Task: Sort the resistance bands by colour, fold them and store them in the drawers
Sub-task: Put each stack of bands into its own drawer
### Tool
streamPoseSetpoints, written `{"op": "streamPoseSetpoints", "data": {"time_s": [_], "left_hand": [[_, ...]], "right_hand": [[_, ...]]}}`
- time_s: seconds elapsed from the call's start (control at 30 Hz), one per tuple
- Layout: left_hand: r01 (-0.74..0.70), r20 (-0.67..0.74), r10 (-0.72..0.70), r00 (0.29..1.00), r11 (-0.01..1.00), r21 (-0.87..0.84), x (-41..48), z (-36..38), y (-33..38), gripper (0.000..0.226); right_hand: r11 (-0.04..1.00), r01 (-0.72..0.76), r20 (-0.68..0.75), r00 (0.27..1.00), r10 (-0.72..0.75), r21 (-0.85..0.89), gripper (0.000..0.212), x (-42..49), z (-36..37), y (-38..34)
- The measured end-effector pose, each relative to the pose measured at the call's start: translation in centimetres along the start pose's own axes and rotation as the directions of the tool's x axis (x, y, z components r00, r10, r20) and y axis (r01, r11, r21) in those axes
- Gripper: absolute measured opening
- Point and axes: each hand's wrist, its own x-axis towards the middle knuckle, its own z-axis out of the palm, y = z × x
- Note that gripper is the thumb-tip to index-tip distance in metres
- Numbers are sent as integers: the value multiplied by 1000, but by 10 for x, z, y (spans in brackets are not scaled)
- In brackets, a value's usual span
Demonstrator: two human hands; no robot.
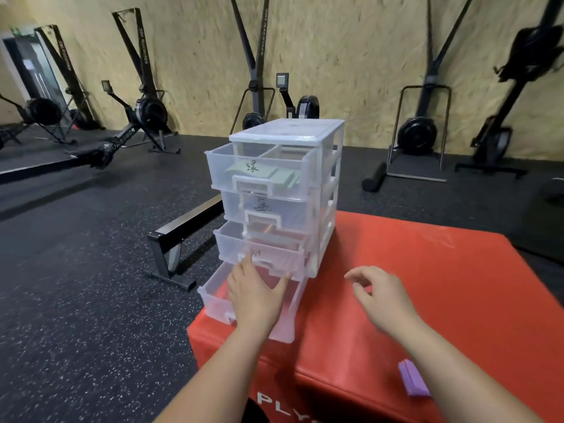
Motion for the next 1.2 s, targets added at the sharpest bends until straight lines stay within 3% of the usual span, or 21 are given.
{"op": "streamPoseSetpoints", "data": {"time_s": [0.17,0.33,0.47,0.6,0.73,0.9,1.0,1.2], "left_hand": [[-284,24,286,958,957,-68,-70,26,23,70],[-480,317,525,790,851,-214,-121,62,47,50],[-495,503,547,669,833,-247,-151,89,64,49],[-531,606,536,588,821,-211,-167,110,79,49],[-554,632,523,571,814,-173,-175,127,88,46],[-588,673,511,534,797,-138,-177,140,88,37],[-565,677,507,533,809,-161,-175,142,84,47],[-414,617,533,580,844,-340,-168,130,86,63]], "right_hand": [[994,-99,10,995,100,-38,32,-51,-18,47],[975,-197,6,980,199,-107,31,-98,-39,87],[921,-299,-89,954,286,-249,34,-141,-52,125],[781,-522,-168,852,495,-343,42,-160,-67,148],[686,-593,-48,770,636,-421,60,-166,-73,158],[719,-652,-23,745,667,-239,39,-165,-75,158],[760,-631,-40,773,633,-157,19,-164,-78,151],[856,-459,-8,880,475,238,23,-152,-78,118]]}}
